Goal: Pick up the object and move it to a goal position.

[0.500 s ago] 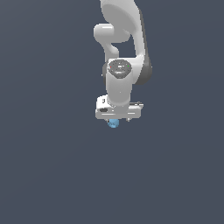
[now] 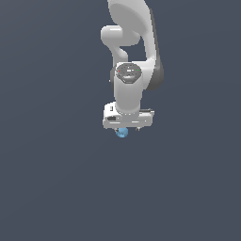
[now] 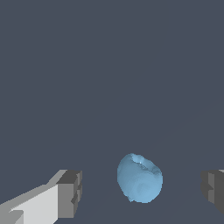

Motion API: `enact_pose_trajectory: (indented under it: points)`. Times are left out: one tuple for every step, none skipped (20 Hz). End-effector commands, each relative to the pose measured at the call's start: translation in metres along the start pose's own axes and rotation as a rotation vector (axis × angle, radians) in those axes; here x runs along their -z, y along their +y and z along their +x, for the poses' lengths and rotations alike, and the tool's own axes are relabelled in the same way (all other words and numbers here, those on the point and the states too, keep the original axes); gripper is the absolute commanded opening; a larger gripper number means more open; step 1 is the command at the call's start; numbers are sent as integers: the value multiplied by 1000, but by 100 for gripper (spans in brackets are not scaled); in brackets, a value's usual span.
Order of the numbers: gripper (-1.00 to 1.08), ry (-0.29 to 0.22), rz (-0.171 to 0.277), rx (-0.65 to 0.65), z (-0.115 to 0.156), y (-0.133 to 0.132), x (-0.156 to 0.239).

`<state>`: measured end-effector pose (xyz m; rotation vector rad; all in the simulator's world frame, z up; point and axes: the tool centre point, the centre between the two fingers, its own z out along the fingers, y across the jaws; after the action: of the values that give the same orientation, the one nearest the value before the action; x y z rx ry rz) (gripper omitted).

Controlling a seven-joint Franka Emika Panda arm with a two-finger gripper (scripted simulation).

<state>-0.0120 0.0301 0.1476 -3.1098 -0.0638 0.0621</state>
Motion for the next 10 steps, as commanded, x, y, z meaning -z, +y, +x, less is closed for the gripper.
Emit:
enact_pose_trajectory:
  points:
    - [100,0,2,2,0,-1,1]
    - [100,0,2,1,1,-1,1]
    - [100,0,2,1,0,-1,1]
    - [100,0,2,2,0,0,1]
    - [100,0,2,4,0,0,1]
    - [100,0,1,8,0,0,0]
    - [100,0,1,13,0,0,0]
    - [100,0,1,20,-1,0,0]
    - [100,1,0,28,-1,0,-1]
    - [100,1,0,37,-1,1,-1]
